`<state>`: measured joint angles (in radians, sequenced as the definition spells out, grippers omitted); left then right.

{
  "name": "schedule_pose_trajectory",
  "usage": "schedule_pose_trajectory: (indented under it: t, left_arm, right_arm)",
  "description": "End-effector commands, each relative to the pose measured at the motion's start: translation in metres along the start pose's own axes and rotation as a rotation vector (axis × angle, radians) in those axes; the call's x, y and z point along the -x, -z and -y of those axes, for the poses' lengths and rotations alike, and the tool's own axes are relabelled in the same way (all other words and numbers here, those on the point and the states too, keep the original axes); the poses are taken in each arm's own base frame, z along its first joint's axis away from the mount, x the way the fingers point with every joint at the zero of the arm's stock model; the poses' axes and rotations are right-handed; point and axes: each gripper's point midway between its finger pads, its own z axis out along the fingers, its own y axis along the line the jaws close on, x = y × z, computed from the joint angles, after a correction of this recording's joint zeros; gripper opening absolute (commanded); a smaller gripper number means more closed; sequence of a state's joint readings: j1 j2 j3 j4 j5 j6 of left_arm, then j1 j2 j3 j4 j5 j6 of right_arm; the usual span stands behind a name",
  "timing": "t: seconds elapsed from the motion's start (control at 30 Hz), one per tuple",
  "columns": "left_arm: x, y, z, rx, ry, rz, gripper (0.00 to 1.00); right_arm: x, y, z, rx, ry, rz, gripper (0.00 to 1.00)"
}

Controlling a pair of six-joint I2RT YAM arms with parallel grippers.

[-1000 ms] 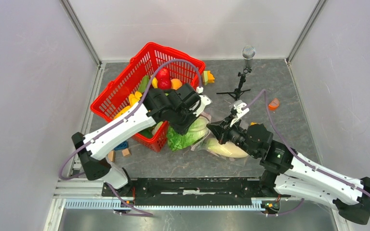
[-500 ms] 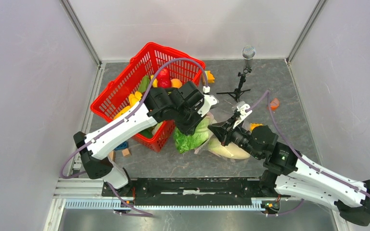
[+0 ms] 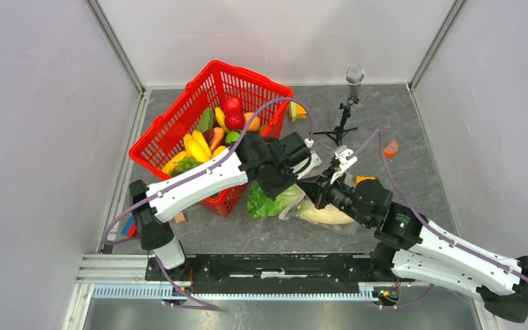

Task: Place the food in the zip-top bag and seal the zipper
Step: Place the fake vegetable in the zipper food storage bag.

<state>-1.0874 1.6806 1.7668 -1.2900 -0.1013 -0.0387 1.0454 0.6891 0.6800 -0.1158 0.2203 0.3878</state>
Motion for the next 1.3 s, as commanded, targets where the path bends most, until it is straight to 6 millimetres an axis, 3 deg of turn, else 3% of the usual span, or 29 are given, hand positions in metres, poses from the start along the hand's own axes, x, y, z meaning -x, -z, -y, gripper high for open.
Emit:
schedule_pose_trajectory:
  t: [0.0, 0.17, 0.3, 0.5, 0.7, 0.87, 0.9, 0.93, 1.1, 1.27]
  left_arm:
    - [0.018, 0.026, 0.015, -0.069, -0.099, 0.124, 0.03]
    - [0.021, 0.053, 0.009, -0.049, -0.064, 0.224, 0.07]
    - [0.018, 0.048, 0.011, -0.058, -0.059, 0.228, 0.12]
    - [0.041, 0.028, 0.021, -0.087, -0.018, 0.201, 0.07]
    - [0.060, 0.022, 0.009, -0.006, 0.024, 0.226, 0.10]
    - [0.078, 0.025, 0.005, 0.019, 0.072, 0.306, 0.13]
    - [0.080, 0.027, 0.008, -0.004, 0.068, 0.335, 0.20]
    - [0.083, 0.030, 0.010, -0.016, 0.069, 0.363, 0.36]
    - [0.087, 0.038, 0.016, -0.067, 0.071, 0.460, 0.73]
    - [0.082, 0.050, 0.014, -0.078, 0.078, 0.513, 0.90]
  right_arm:
    - [0.007, 0.000, 0.022, -0.135, -0.062, 0.047, 0.04]
    - [0.005, 0.009, 0.048, -0.270, -0.135, 0.105, 0.04]
    - [0.014, 0.005, 0.023, -0.123, -0.100, 0.130, 0.04]
    - [0.019, -0.002, -0.016, 0.082, -0.060, 0.109, 0.04]
    - [0.012, -0.004, -0.022, 0.112, -0.058, 0.075, 0.04]
    - [0.015, 0.002, -0.003, 0.019, -0.126, 0.130, 0.03]
    - [0.017, 0.005, 0.001, -0.001, -0.138, 0.145, 0.03]
    - [0.017, 0.008, 0.009, -0.035, -0.153, 0.156, 0.03]
    - [0.014, 0.022, 0.033, -0.141, -0.201, 0.195, 0.04]
    - [0.010, 0.028, 0.044, -0.190, -0.221, 0.207, 0.04]
